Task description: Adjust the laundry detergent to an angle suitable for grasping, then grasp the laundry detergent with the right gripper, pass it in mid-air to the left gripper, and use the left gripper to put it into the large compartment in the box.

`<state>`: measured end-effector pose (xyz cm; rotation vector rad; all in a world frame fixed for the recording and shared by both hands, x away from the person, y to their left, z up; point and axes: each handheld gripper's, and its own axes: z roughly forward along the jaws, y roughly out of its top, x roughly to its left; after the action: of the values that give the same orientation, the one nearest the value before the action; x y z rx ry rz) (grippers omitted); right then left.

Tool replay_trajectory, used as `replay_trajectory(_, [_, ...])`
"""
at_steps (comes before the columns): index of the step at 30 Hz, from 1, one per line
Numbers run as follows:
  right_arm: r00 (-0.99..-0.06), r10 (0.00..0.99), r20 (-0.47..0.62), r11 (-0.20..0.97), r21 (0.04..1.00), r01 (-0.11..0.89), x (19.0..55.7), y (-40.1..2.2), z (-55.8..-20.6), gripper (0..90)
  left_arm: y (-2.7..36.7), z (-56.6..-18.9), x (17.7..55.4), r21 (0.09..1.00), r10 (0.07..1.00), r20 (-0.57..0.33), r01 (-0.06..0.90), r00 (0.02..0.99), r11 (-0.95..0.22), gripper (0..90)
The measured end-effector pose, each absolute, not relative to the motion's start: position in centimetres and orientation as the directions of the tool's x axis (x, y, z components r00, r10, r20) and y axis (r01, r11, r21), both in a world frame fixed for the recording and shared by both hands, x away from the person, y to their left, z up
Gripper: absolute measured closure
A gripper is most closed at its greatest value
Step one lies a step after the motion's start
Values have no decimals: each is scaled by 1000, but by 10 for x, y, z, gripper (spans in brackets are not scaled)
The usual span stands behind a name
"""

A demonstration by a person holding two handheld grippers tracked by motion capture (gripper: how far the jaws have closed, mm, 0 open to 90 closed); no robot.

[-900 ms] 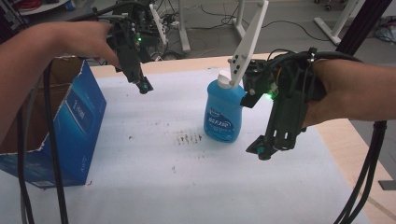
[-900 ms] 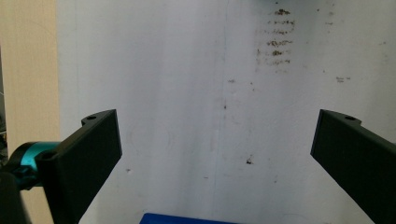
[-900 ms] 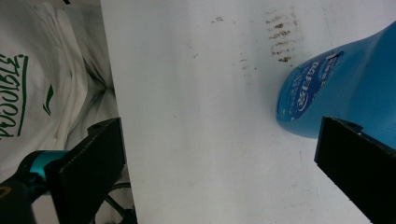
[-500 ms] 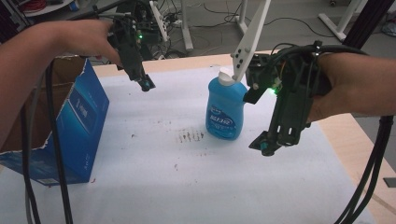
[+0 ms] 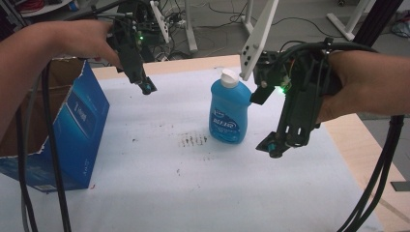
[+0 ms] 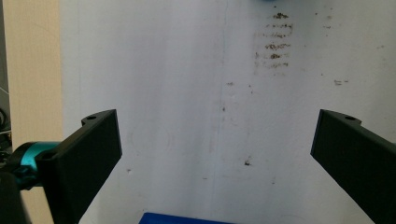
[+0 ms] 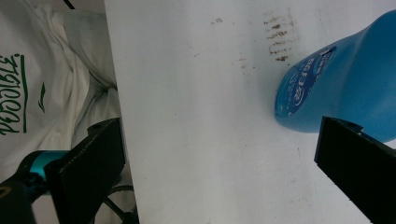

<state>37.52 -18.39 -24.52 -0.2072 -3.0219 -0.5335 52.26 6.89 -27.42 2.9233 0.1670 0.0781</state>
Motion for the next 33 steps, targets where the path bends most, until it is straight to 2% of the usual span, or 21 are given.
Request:
replay_trajectory(15, [-986,153,61,927,336,165,373,-188,-241,11,75,-270,517,226,129,49,114,990,-967,18])
replay_trajectory(33, [-945,321,64,861,396,319,401,-217,-254,11,77,-275,516,225,126,46,113,991,-968,18])
